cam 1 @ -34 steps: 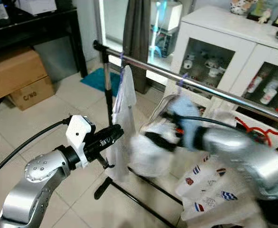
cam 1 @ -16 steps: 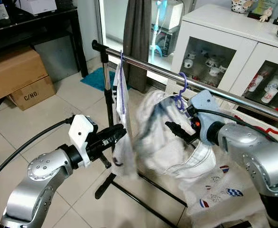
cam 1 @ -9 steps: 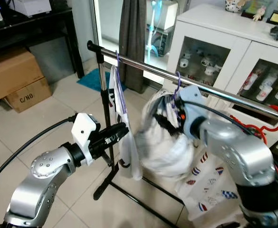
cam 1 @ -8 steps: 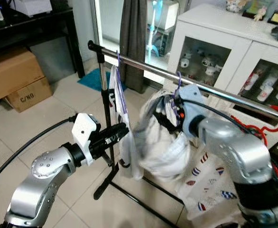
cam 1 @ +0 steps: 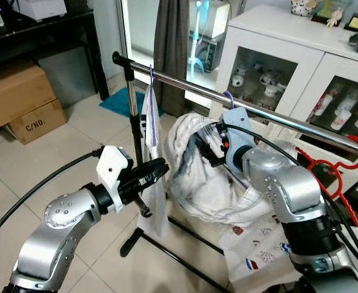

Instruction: Hang hanger

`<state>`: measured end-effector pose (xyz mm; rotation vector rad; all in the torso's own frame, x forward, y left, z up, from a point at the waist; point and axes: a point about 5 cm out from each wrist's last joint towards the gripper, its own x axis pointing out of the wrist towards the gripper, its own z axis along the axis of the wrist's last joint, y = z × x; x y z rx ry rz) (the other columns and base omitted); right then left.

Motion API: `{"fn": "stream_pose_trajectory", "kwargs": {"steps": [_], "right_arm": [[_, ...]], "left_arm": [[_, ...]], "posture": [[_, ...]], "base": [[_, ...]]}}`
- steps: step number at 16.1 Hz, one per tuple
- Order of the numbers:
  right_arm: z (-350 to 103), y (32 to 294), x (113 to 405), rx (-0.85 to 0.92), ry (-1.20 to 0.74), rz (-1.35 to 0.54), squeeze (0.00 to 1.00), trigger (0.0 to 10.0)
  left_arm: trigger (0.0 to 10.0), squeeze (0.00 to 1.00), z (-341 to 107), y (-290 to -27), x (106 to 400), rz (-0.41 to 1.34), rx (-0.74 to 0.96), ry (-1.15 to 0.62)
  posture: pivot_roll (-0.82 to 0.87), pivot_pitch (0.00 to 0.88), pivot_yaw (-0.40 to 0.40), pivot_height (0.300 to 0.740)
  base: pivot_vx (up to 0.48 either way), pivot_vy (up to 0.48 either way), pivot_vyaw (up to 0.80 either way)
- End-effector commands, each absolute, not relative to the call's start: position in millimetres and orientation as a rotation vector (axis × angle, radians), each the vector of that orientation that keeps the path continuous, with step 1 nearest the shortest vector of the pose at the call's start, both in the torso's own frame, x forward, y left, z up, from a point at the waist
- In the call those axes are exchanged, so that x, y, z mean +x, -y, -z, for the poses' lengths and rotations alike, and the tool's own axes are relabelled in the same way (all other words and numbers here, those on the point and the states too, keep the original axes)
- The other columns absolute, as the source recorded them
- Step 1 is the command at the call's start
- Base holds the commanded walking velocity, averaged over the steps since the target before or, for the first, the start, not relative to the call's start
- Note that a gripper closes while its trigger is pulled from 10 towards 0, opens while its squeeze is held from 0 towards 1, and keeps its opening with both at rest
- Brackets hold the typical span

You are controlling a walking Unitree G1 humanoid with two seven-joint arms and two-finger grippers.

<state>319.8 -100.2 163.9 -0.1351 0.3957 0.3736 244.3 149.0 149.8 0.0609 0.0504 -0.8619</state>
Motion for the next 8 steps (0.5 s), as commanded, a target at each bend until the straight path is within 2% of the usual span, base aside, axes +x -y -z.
{"fn": "stream_pose_trajectory", "kwargs": {"steps": [1,2,3,4,8], "right_arm": [[-168.2,104.6,325.4,-0.131,-0.374,-0.340,0.00,2.7],[-168.2,104.9,326.3,-0.129,-0.371,-0.335,0.00,2.3],[-168.4,105.4,327.4,-0.125,-0.363,-0.330,0.00,0.4],[-169.8,106.6,328.5,-0.115,-0.350,-0.325,0.00,0.1],[-170.7,107.8,329.4,-0.105,-0.336,-0.323,0.00,0.0]], "left_arm": [[10.0,0.00,-152.3,-146.3,246.7,0.866,0.077,-0.038],[10.0,0.00,-152.4,-146.0,246.8,0.867,0.077,-0.038],[10.0,0.00,-152.5,-145.5,246.8,0.868,0.077,-0.037],[10.0,0.00,-152.6,-145.0,246.8,0.870,0.077,-0.035],[10.0,0.00,-151.5,-144.1,245.6,0.884,0.075,-0.043]], "posture": [[-0.14,0.000,-0.062,0.740],[-0.14,0.000,-0.062,0.740],[-0.14,0.000,-0.062,0.740],[-0.14,0.000,-0.062,0.740],[-0.14,0.000,-0.062,0.740]], "base": [[0.000,0.000,0.00],[0.000,0.000,0.00],[0.000,0.000,0.00],[0.000,0.000,0.00],[0.000,0.000,0.00]]}}
